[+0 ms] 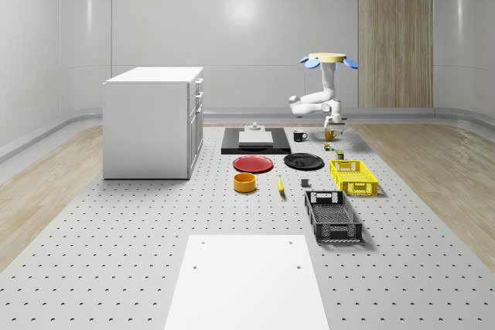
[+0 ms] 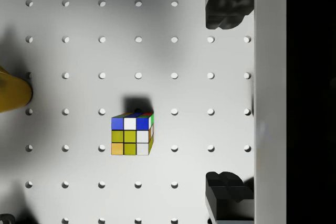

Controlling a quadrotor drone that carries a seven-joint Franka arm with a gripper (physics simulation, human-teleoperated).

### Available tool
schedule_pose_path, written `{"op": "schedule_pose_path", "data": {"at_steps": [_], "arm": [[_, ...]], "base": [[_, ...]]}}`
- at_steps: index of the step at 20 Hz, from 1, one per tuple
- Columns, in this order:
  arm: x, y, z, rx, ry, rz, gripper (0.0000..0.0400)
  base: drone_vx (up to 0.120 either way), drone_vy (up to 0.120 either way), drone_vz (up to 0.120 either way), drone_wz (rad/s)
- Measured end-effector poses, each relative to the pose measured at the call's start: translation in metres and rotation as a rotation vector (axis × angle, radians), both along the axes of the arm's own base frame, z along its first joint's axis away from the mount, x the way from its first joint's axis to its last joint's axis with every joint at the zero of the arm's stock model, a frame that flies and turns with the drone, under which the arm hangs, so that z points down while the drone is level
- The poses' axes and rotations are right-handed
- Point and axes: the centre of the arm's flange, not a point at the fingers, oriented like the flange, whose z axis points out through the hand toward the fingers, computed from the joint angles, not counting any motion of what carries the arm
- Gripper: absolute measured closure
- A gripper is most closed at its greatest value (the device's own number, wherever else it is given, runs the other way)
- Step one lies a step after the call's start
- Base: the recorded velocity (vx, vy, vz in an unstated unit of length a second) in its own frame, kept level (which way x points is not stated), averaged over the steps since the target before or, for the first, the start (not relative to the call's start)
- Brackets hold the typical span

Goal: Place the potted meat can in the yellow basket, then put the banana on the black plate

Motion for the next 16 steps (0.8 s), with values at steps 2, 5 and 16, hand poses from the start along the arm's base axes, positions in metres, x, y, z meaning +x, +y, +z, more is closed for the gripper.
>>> {"op": "schedule_pose_path", "data": {"at_steps": [2,5,16], "arm": [[0.0000,0.0000,0.0000,0.000,0.000,0.000,0.0000],[0.0000,0.0000,0.0000,0.000,0.000,0.000,0.0000],[0.0000,0.0000,0.0000,0.000,0.000,0.000,0.0000]], "base": [[0.120,0.000,-0.040,0.000],[0.120,0.000,-0.120,0.000],[0.120,-0.018,-0.058,0.000]]}}
